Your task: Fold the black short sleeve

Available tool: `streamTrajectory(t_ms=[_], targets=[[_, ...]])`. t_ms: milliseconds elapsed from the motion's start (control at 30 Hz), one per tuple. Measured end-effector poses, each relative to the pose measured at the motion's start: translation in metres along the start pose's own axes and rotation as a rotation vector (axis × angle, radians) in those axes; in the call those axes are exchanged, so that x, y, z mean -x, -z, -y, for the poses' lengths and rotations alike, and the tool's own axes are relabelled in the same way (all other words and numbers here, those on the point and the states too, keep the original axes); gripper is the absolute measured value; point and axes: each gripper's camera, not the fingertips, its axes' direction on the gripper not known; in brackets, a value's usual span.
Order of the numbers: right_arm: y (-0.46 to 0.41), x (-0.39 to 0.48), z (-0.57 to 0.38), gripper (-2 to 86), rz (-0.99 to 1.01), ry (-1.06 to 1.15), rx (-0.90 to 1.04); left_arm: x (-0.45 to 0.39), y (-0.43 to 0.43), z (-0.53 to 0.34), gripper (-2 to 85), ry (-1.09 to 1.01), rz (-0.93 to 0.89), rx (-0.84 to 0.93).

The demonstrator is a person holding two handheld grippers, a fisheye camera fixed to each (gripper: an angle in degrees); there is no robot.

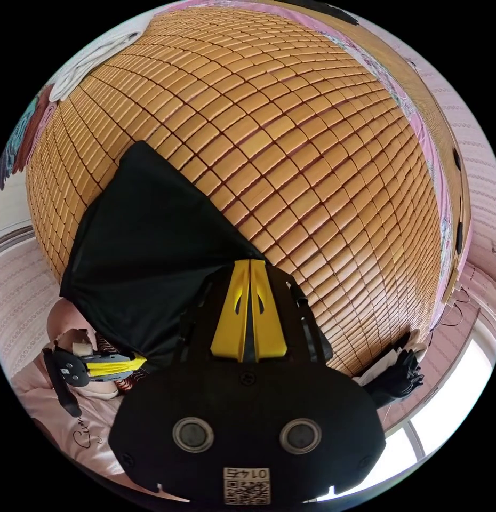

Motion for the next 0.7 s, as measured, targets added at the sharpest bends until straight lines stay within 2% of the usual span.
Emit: streamTrajectory(t_ms=[100,167,233,367,467,533,700], targets=[[0.021,-0.016,-0.063,-0.2,0.093,-0.026,-0.207,-0.008,0.012,0.000,1.7,-0.042,-0.014,-0.087],[0.024,-0.028,-0.141,0.2,0.168,-0.074,-0.353,-0.015,0.020,0.000,4.0,-0.070,-0.030,-0.167],[0.009,-0.036,-0.205,1.2,0.170,-0.158,-0.399,-0.023,0.024,0.002,6.0,-0.093,-0.033,-0.226],[-0.054,-0.047,-0.343,9.0,0.247,-0.389,-0.367,-0.047,0.019,0.011,11.4,-0.153,-0.042,-0.264],[-0.094,-0.045,-0.411,10.8,0.376,-0.488,-0.364,-0.071,0.007,0.021,14.1,-0.200,-0.014,-0.210],[-0.112,-0.042,-0.436,10.2,0.426,-0.501,-0.381,-0.086,0.002,0.026,16.5,-0.218,0.024,-0.204],[-0.146,-0.053,-0.473,1.4,0.525,-0.517,-0.396,-0.129,-0.015,0.054,23.0,-0.314,0.166,-0.168]])
